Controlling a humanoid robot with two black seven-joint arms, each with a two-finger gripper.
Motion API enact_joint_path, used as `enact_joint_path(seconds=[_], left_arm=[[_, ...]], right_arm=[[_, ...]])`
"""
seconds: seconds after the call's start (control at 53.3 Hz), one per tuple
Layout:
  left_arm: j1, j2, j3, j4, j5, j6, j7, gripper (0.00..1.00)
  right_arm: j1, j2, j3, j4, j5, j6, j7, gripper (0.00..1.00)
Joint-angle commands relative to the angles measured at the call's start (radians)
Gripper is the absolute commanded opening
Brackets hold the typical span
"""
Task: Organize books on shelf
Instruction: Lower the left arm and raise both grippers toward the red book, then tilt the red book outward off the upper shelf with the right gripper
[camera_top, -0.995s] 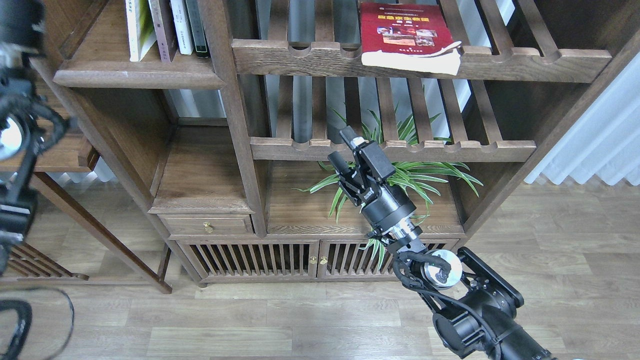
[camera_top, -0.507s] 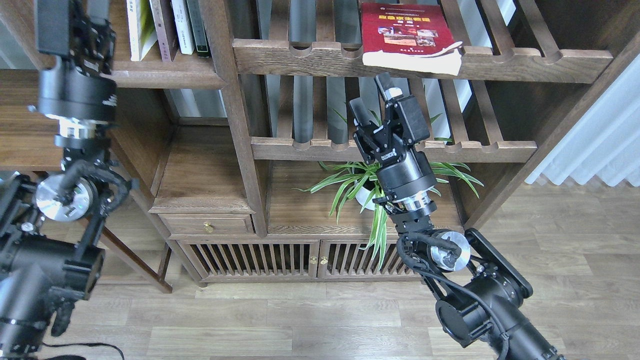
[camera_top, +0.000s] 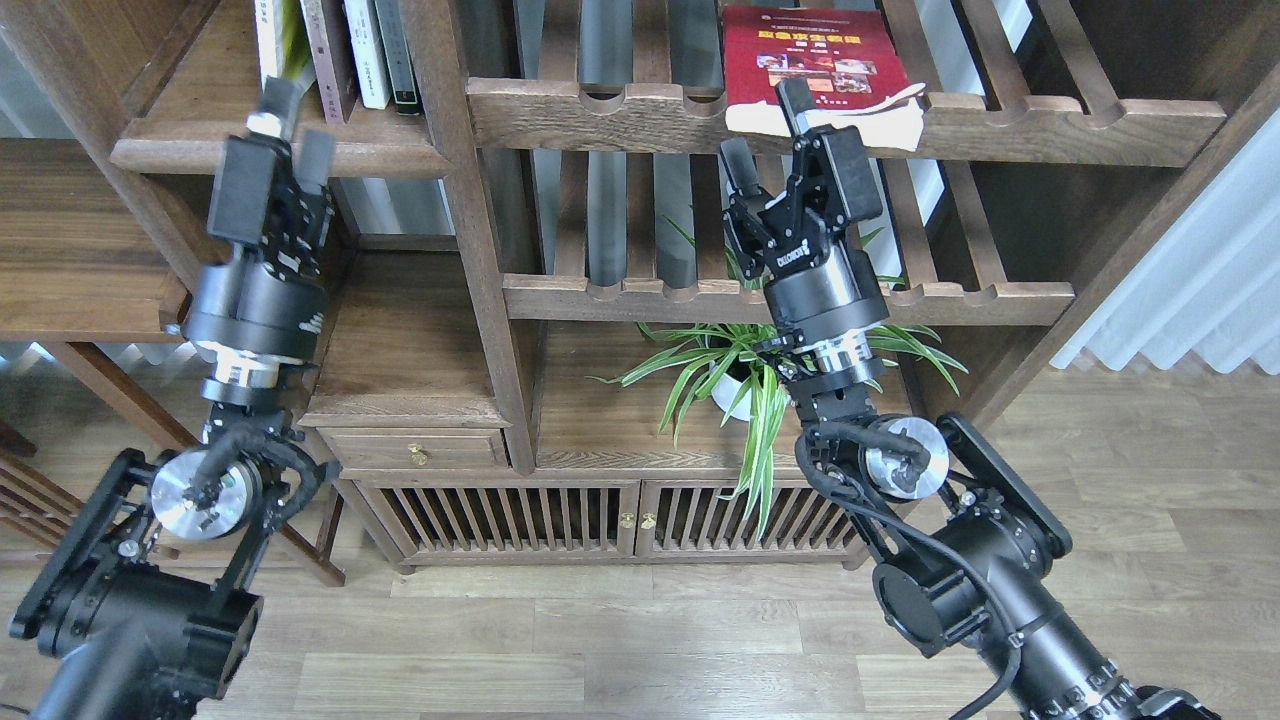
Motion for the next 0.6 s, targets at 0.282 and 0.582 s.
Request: enact_joint_path(seconds=[0.282, 0.582], left_arm=[[0.007, -0.003, 0.085, 0.0, 0.001, 0.0, 0.004, 1.0], [0.006, -0.003, 0.086, 0.0, 0.001, 0.0, 0.005, 1.0]], right_arm=[[0.023, 0.0, 0.045, 0.0, 0.0, -0.033, 0.0, 0.92], [0.026, -0.045, 0.066, -0.003, 0.002, -0.033, 0.0, 0.79]])
